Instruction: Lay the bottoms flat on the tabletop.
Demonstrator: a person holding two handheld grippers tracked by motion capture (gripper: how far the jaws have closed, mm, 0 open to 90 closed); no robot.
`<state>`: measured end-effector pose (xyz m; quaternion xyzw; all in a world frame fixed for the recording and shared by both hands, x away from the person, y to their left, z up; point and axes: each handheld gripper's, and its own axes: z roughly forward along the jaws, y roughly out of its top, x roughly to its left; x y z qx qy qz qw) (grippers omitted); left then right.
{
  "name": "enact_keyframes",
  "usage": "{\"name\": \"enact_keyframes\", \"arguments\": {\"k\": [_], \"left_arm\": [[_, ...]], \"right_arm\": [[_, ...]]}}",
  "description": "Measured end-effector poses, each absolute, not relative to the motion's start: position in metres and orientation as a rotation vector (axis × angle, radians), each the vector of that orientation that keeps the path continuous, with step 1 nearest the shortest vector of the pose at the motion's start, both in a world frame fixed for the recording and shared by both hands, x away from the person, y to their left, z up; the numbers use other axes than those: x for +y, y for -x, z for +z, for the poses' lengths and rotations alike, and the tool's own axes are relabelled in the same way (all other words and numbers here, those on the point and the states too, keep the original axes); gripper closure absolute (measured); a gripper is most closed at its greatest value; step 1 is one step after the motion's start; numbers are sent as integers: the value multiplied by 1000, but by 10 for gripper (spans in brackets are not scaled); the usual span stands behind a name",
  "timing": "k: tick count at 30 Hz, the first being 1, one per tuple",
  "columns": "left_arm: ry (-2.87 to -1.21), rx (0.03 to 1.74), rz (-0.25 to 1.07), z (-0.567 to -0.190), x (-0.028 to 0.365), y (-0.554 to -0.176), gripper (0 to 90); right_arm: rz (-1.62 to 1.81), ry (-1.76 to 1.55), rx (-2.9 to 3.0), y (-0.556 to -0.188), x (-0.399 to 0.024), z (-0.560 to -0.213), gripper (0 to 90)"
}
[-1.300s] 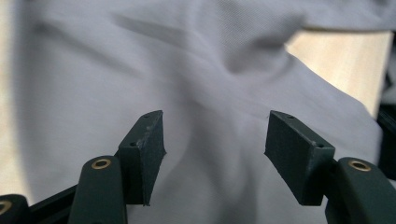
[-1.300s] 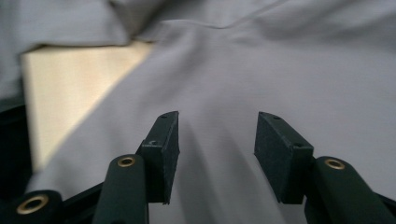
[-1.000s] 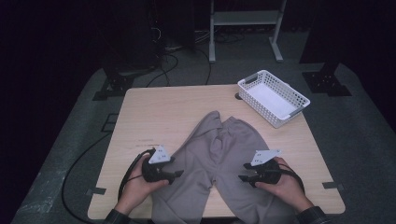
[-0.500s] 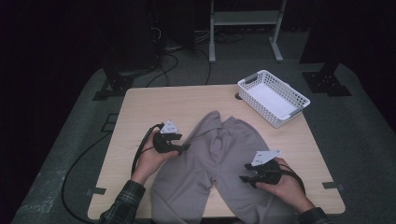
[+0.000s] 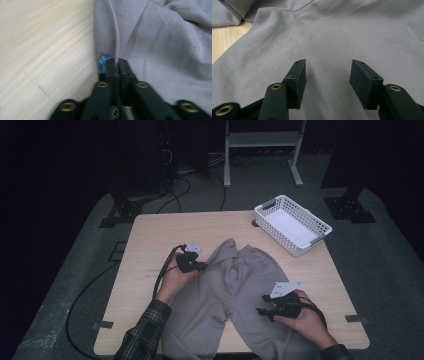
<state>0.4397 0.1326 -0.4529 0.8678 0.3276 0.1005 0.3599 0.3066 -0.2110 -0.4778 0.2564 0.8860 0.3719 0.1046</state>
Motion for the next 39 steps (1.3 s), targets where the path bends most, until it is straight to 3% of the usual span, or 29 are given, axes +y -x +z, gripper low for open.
{"name": "enact_keyframes", "arguments": {"k": [16,25,27,31,39], "left_arm": [[-2150,1022,291,-440,205,-413,897],[-2161,1090,213,-451,231,-391,894],[-2163,1085,236,-449,230,-390,851],[-2139,1056,284,-440,226,-383,662],[-2216,916,250,-440,203,-344,650]], "right_arm": [[1076,-776,2607,-305,-210,-477,454],[1067,-783,2610,-303,-209,-476,453],[1063,-778,2617,-303,-207,-476,453],[1055,-780,2620,-305,-208,-473,450],[1029,-770,2589,-307,-215,-470,455]]}}
